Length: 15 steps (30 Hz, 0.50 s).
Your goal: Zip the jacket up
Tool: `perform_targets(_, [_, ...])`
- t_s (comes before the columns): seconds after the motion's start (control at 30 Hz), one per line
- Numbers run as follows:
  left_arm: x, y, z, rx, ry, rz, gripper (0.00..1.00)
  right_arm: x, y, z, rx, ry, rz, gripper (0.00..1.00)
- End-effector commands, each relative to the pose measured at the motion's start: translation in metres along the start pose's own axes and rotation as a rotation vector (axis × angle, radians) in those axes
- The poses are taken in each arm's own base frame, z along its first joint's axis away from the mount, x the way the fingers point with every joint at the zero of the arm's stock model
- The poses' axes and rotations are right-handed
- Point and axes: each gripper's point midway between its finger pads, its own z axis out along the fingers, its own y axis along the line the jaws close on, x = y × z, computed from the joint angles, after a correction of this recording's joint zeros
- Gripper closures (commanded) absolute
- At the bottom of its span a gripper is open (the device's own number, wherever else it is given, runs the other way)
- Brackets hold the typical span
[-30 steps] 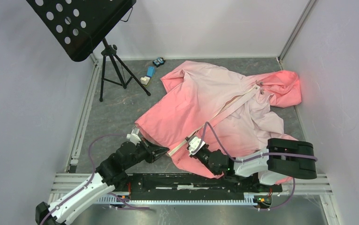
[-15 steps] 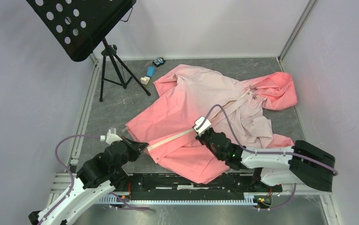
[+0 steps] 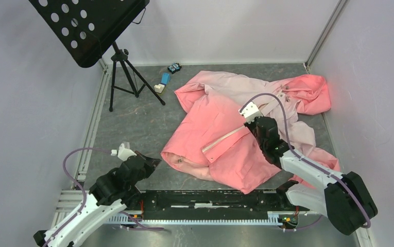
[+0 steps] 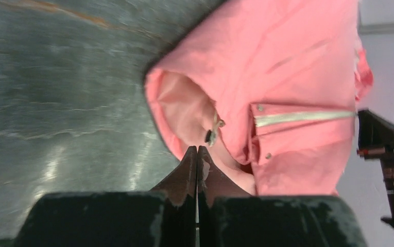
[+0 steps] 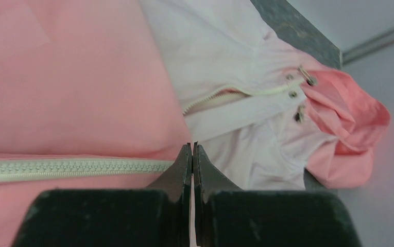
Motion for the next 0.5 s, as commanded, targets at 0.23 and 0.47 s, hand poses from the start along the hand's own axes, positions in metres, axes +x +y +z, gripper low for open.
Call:
perform_targets(0.23, [0.095, -0.136, -0.028, 0.717, 0.512, 0.079, 0.05, -0.059, 0.053, -0.015, -0.36, -0.158, 0.296, 1.0])
perform_targets(0.47, [0.113, -0.127, 0.017, 0.459, 0.572, 0.002, 0.11, -0.072, 0.044, -0.025, -0.347, -0.227, 0.333, 1.0])
